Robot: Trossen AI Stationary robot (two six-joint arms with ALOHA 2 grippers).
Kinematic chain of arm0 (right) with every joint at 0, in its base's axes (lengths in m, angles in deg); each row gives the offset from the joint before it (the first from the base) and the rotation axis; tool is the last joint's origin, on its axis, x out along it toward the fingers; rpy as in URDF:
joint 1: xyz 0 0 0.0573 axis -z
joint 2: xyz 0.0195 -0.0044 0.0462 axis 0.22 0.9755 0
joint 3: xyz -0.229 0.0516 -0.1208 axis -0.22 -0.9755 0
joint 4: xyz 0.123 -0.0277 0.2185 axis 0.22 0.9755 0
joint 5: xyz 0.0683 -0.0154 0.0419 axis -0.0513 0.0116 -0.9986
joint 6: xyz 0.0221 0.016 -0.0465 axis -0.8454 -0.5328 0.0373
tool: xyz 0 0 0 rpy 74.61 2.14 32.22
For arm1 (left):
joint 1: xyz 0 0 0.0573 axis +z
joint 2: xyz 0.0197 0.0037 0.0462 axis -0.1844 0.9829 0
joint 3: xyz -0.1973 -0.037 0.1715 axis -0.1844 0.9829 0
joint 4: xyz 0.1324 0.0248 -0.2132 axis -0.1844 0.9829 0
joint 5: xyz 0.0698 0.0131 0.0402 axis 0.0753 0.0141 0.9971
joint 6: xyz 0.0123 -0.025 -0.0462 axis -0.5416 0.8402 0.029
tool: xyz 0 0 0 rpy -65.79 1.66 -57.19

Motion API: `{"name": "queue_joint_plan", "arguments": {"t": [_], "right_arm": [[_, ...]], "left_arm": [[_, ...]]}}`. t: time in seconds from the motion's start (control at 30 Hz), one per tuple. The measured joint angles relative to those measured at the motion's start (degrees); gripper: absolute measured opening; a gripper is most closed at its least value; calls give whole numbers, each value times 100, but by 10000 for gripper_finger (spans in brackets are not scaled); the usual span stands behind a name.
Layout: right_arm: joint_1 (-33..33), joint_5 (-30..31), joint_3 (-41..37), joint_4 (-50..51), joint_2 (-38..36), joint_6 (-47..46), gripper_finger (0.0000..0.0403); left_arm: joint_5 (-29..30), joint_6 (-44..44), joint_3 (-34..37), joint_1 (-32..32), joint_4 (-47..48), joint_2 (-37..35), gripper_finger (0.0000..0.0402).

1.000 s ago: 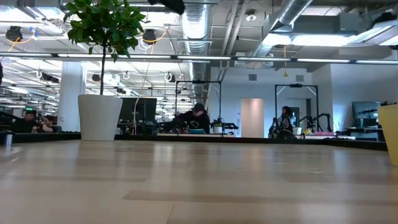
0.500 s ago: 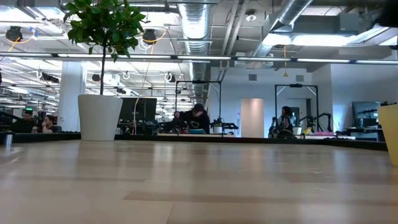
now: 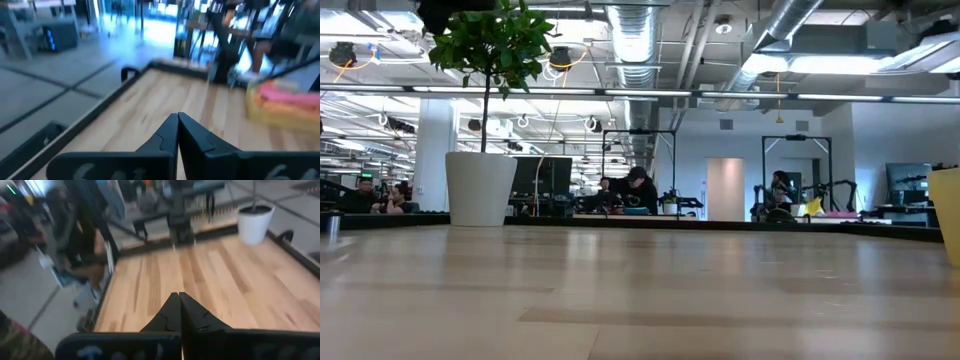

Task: Fold microfiber towels
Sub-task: Return to Home Position

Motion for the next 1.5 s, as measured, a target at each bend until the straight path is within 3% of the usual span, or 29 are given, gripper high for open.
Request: {"name": "queue_joint_plan", "arguments": {"t": [0.2, 0.47, 0.63, 0.9, 1.3, 1.5], "right_arm": [[54, 3, -108, -114, -944, 139, 8], [54, -5, -1605, -1332, -2298, 714, 7], [54, 13, -2412, -1683, -3183, 803, 4], [91, 167, -3053, -1941, -3180, 1014, 7], [93, 135, -4274, -3192, -3181, 1280, 7], [93, 132, -5002, -4078, -3185, 1427, 8]], "left_arm": [[50, -73, 1016, 0, -730, -1359, 0], [335, -226, 1898, 4, -891, -2862, 0], [624, -554, 2069, 9, -1035, -2795, 0], [676, -396, 2637, 17, -1063, -2837, 0], [698, -369, 3845, 15, -1878, -2835, 0], [566, -651, 3886, 18, -2094, -2804, 0]]}}
